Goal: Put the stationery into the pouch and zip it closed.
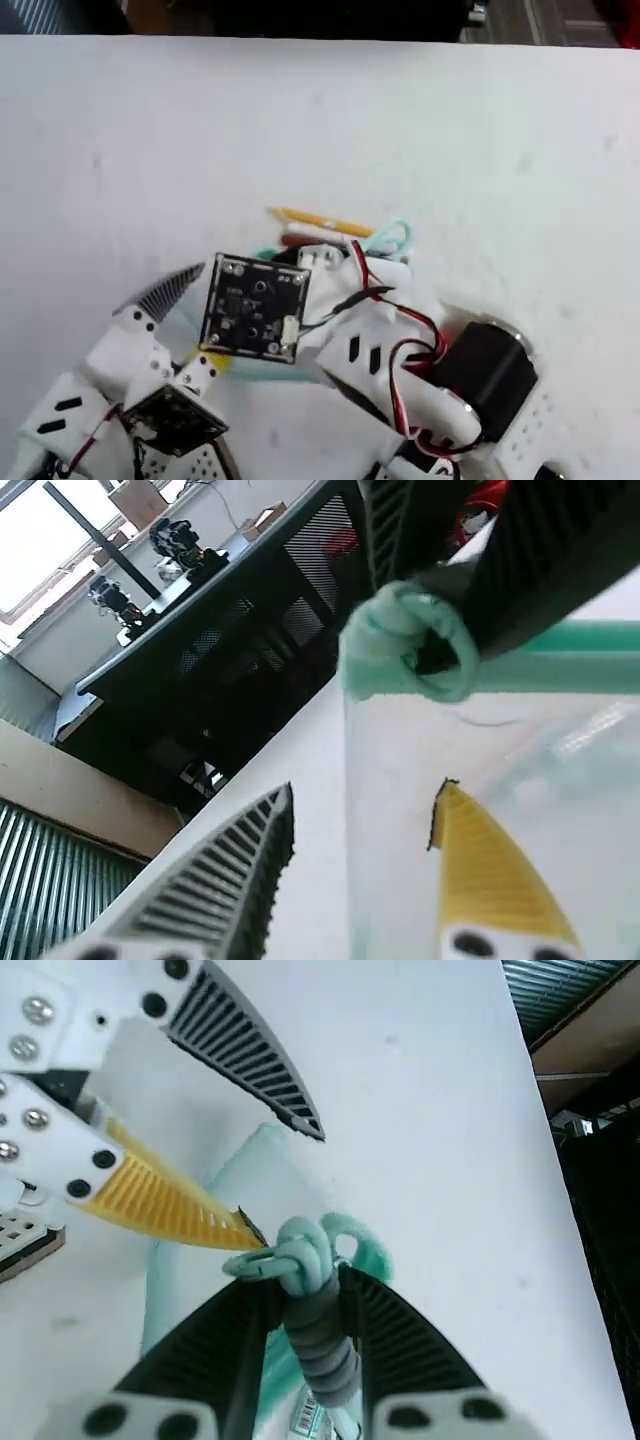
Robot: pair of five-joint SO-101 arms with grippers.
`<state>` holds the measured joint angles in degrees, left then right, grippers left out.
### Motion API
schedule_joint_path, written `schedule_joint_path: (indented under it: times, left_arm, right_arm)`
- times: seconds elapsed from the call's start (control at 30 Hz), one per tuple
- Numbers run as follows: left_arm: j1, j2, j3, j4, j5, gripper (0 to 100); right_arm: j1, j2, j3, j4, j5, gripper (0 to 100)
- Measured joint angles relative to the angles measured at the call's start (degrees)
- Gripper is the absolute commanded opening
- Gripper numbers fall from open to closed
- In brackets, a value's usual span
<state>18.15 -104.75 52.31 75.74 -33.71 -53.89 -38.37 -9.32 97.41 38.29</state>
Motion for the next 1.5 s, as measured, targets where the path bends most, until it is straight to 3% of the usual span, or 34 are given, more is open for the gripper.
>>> schedule_joint_path:
  times: [0.17, 0.33, 0.6, 0.77, 1.03, 1.27, 1.5]
  left_arm:
    - [1.7, 0.0, 1.7, -0.1, -1.6, 24]
    - [1.8, 0.0, 2.3, -0.1, -1.4, 24]
    - [1.8, 0.0, 3.6, -1.2, 5.5, 24]
    - [1.8, 0.0, 3.6, -4.0, 8.8, 24]
    - [1.8, 0.0, 3.6, -4.0, 9.1, 24]
    - [1.5, 0.0, 3.6, -0.4, 9.1, 24]
    - [-4.8, 0.0, 2.5, 3.9, 7.4, 24]
  right_arm:
    - [1.6, -0.3, 0.0, -3.0, 0.0, 1.7]
    - [11.1, 3.3, -0.4, -11.5, 0.0, 1.7]
    - [18.9, 14.7, -13.4, -15.5, -5.0, 1.7]
    - [18.9, 23.3, -26.5, -13.5, -6.9, 1.7]
    - [16.4, 29.7, -37.0, -0.8, -10.5, 1.7]
    - [11.5, 26.7, -28.0, 0.0, -10.7, 1.7]
    - [9.7, 18.5, -13.9, 0.0, -10.7, 1.7]
